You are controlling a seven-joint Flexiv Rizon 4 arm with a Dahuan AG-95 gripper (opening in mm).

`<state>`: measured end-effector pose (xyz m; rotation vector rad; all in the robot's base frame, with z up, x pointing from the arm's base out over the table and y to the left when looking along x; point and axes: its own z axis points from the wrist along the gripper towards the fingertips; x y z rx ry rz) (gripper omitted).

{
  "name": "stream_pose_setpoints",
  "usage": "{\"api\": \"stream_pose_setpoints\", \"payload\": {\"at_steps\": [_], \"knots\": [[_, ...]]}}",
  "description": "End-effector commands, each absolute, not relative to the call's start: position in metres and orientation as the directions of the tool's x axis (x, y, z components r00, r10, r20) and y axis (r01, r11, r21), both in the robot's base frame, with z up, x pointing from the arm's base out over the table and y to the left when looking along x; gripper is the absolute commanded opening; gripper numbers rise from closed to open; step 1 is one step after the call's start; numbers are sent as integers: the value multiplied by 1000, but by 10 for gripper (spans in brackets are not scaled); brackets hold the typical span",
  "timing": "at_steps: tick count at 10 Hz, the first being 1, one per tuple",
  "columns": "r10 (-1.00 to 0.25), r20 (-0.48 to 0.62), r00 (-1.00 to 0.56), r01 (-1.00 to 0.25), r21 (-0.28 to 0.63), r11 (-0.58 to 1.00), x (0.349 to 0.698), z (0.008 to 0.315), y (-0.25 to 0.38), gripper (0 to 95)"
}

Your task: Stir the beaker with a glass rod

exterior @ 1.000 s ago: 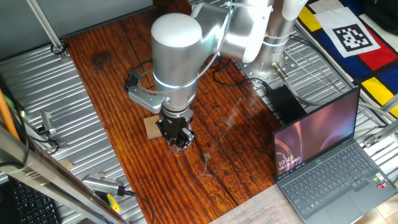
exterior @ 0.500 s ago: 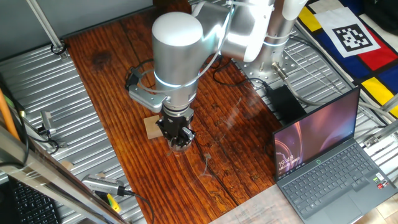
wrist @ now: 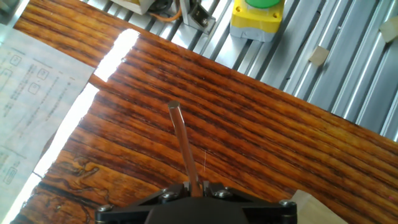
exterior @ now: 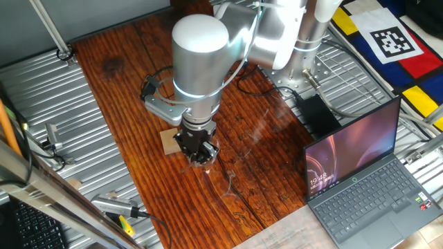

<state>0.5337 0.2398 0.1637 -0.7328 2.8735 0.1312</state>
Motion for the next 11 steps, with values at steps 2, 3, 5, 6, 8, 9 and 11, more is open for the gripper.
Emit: {"api": "stream_pose_setpoints", "payload": {"at_steps": [2, 3, 5, 6, 8, 9, 11], "knots": [[-485, -191, -853, -501, 42, 865, 533, 163, 239, 0], [-489, -192, -851, -505, 42, 862, 533, 164, 238, 0], [-495, -195, -847, -512, 45, 858, 531, 166, 234, 0], [-497, -195, -845, -514, 45, 856, 530, 166, 233, 0], [-500, -195, -843, -517, 45, 855, 530, 168, 230, 0], [-500, -196, -843, -518, 46, 854, 529, 168, 229, 0], [-506, -198, -840, -524, 48, 850, 529, 171, 225, 0]]}}
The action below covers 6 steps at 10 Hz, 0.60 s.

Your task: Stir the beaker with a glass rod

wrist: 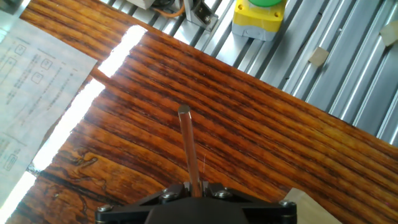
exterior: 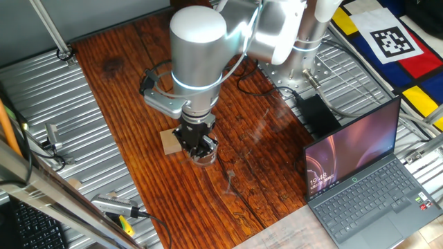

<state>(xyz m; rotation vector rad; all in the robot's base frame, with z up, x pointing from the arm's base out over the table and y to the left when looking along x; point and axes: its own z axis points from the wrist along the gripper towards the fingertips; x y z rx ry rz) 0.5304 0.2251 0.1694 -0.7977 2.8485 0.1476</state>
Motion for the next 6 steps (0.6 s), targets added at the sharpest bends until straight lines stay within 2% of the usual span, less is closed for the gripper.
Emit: {"api": "stream_pose_setpoints", "payload": {"at_steps": [1, 6], "knots": [[-509, -200, -837, -528, 48, 848, 529, 173, 220, 0], [-508, -237, -828, -532, 42, 846, 525, 183, 204, 0]]}}
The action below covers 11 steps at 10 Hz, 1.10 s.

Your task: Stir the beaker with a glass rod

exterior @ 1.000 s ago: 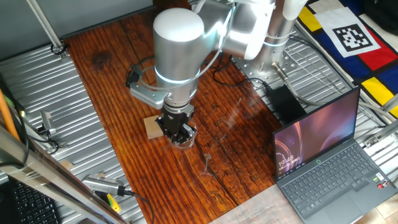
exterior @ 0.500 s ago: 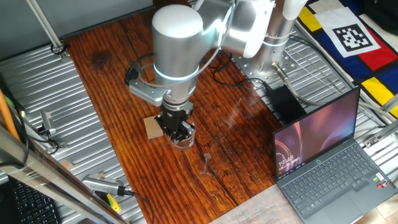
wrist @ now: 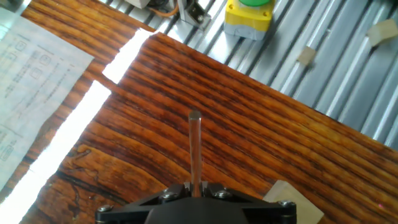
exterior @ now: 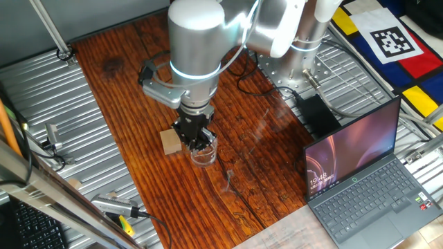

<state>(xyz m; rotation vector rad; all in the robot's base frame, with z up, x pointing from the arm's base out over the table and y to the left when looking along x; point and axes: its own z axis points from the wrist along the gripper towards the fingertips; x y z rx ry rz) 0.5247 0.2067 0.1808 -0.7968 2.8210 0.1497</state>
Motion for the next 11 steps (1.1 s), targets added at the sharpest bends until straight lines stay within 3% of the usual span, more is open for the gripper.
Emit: {"api": "stream_pose_setpoints", "payload": {"at_steps": [1, 11], "knots": [[-512, -254, -821, -536, 32, 844, 526, 186, 201, 0], [-513, -349, -784, -550, 9, 835, 529, 195, 190, 0]]}}
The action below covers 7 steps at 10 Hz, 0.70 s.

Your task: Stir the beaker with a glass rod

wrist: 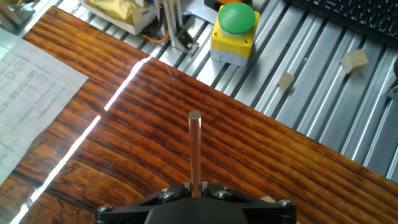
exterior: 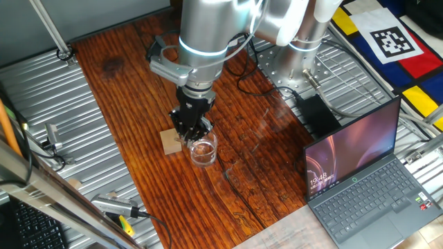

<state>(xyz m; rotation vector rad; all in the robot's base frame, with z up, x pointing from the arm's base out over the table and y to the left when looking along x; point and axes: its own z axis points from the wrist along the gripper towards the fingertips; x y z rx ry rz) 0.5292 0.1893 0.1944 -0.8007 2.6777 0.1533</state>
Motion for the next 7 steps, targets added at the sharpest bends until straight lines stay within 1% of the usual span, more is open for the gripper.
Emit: {"api": "stream_pose_setpoints", "payload": {"at_steps": [1, 7], "knots": [[-513, -349, -784, -550, 10, 835, 528, 195, 189, 0], [-501, -374, -780, -544, 11, 839, 521, 198, 188, 0]]}}
